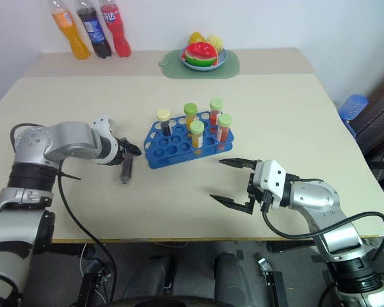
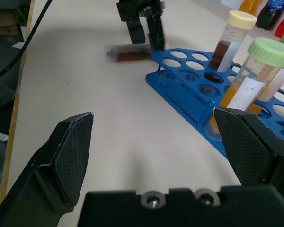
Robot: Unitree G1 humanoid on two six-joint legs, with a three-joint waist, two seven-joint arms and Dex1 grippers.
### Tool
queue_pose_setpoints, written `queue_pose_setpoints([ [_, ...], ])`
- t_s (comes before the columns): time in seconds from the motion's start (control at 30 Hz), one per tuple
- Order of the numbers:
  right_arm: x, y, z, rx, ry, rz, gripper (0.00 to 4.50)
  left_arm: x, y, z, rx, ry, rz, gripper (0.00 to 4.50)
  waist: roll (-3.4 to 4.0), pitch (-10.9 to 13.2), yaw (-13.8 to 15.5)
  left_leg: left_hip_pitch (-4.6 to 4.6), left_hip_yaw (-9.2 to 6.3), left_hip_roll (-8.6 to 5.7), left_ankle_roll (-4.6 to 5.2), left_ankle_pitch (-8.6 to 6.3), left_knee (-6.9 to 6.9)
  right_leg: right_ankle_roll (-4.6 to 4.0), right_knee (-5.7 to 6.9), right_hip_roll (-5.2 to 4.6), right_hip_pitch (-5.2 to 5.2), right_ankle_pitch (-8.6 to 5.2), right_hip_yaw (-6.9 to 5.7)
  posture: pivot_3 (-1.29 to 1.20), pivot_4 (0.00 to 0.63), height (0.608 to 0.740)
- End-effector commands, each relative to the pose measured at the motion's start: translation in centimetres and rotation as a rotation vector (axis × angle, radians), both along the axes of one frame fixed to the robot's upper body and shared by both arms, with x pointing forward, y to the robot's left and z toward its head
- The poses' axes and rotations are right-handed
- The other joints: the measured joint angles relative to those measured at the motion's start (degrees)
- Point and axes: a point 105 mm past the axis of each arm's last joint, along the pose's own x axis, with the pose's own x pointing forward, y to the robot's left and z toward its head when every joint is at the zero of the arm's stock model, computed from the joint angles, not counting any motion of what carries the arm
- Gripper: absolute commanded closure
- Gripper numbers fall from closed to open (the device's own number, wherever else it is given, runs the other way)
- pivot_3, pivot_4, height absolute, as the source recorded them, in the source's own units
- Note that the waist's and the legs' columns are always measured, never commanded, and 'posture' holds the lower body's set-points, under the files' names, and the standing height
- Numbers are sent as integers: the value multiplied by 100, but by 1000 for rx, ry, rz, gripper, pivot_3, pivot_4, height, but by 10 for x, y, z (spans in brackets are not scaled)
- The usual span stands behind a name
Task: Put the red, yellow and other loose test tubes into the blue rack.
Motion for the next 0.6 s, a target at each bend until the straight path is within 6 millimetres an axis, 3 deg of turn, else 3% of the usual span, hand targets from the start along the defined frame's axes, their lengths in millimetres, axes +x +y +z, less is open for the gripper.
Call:
queue_pose_setpoints([
  [0.03,-2,-1,11,19,-52,-19,0,-2,-2,-4,-14,15,-13,3518,-3,-2,25,0,0,-1,0,0,1,0,-1,0,2,0,-1,0,150,740],
  [0.17,0,-1,8,24,-53,-37,0,-7,2,6,-47,-51,-74,3518,-4,-2,33,1,1,-1,-1,0,1,1,-2,-2,1,0,0,0,150,740],
  [0.3,4,-2,8,40,-60,-58,0,-18,25,34,30,-318,-154,3518,-8,1,-71,-2,8,2,-9,5,-11,0,0,1,-12,0,3,0,150,740],
  [0.4,6,-2,6,51,-57,-66,0,-38,7,61,-129,-555,-369,3518,-6,1,-73,-2,18,8,-14,8,-17,-2,1,6,-18,-1,7,0,150,740],
  [0.6,12,0,5,69,-51,-61,0,-58,-15,100,-34,-1036,-566,3518,-9,3,19,-5,30,6,7,-4,-13,-22,-13,-2,2,-12,2,0,150,740],
])
